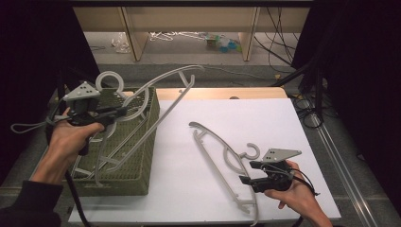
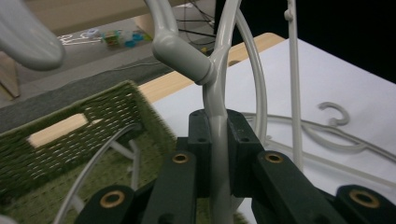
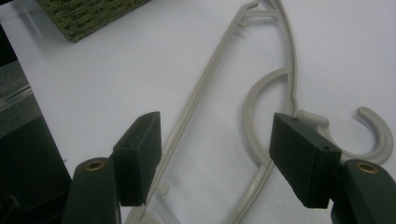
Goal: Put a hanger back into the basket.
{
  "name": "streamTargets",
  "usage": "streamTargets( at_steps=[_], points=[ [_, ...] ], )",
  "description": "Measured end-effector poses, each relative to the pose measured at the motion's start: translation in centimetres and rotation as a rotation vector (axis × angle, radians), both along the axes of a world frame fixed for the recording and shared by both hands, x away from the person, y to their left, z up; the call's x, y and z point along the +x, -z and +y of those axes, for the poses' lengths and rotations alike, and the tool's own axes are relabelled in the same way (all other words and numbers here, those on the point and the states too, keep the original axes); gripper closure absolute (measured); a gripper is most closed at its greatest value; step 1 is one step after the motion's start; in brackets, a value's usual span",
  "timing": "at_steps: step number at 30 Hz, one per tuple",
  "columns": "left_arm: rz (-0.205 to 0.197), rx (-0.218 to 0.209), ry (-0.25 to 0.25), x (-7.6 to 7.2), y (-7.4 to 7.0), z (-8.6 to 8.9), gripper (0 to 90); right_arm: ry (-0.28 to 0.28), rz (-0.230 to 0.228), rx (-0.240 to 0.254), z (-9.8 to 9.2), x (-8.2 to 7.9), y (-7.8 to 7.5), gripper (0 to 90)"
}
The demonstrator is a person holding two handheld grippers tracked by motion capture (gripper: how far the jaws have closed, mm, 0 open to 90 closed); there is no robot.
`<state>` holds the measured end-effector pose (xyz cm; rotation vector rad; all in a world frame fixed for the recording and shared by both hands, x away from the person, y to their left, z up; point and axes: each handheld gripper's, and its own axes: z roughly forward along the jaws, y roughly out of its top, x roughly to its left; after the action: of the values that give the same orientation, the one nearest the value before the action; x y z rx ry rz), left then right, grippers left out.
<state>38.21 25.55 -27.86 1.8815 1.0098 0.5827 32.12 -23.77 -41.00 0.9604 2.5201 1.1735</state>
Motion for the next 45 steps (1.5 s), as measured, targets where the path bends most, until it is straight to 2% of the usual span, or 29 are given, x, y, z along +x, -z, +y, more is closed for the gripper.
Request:
streamTargets(
  at_steps=[7, 11, 13, 16, 19, 22, 24, 32, 38, 40, 41, 42, 43, 44, 45],
  points=[
    [0.001, -0.019, -0.084, 1.1, 0.7, 3.3, 81.6, 0.005, 0.009, -0.002, -0.1, 0.2, 0.3, 35.1],
    [-0.026, 0.008, -0.105, 1.8, 1.1, 4.7, 81.6, 0.008, 0.018, -0.005, -0.1, 0.2, 0.4, 35.0],
    [-0.02, 0.011, -0.13, 2.2, 1.5, 5.7, 81.6, 0.007, 0.017, -0.005, -0.1, 0.2, 0.4, 34.9],
    [-0.039, 0.045, -0.145, 2.5, 2.2, 6.6, 81.6, 0.005, 0.015, -0.001, -0.2, 0.2, 0.3, 34.8],
    [-0.046, 0.046, -0.179, 2.9, 2.9, 7.6, 81.6, 0.009, 0.021, -0.003, -0.3, 0.3, 0.4, 34.7],
    [-0.045, 0.058, -0.189, 3.2, 3.6, 8.3, 81.6, 0.005, 0.021, -0.005, -0.3, 0.3, 0.5, 34.6],
    [-0.035, 0.085, -0.201, 3.1, 4.1, 8.6, 81.6, 0.007, 0.023, -0.002, -0.3, 0.3, 0.4, 34.6],
    [-0.023, 0.139, -0.196, 2.8, 5.7, 9.4, 81.6, 0.005, 0.024, -0.003, -0.3, 0.3, 0.5, 34.6],
    [0.004, 0.175, -0.217, 2.8, 7.1, 10.1, 81.6, 0.008, 0.025, -0.005, -0.3, 0.3, 0.5, 34.5],
    [0.022, 0.209, -0.212, 2.7, 7.5, 10.3, 81.5, 0.009, 0.026, -0.004, -0.3, 0.4, 0.5, 34.5],
    [0.024, 0.205, -0.215, 2.8, 7.8, 10.3, 81.5, 0.009, 0.026, -0.005, -0.3, 0.4, 0.5, 34.5],
    [0.038, 0.237, -0.201, 2.7, 7.8, 10.5, 81.5, 0.012, 0.024, -0.004, -0.3, 0.4, 0.6, 34.5],
    [0.038, 0.219, -0.216, 2.8, 8.1, 10.4, 81.5, 0.011, 0.032, -0.005, -0.3, 0.4, 0.5, 34.5],
    [0.055, 0.25, -0.201, 2.8, 8.1, 10.6, 81.5, 0.012, 0.031, -0.005, -0.3, 0.4, 0.5, 34.5],
    [0.061, 0.252, -0.202, 2.9, 8.2, 10.6, 81.5, 0.011, 0.032, -0.005, -0.3, 0.4, 0.5, 34.4]
  ],
)
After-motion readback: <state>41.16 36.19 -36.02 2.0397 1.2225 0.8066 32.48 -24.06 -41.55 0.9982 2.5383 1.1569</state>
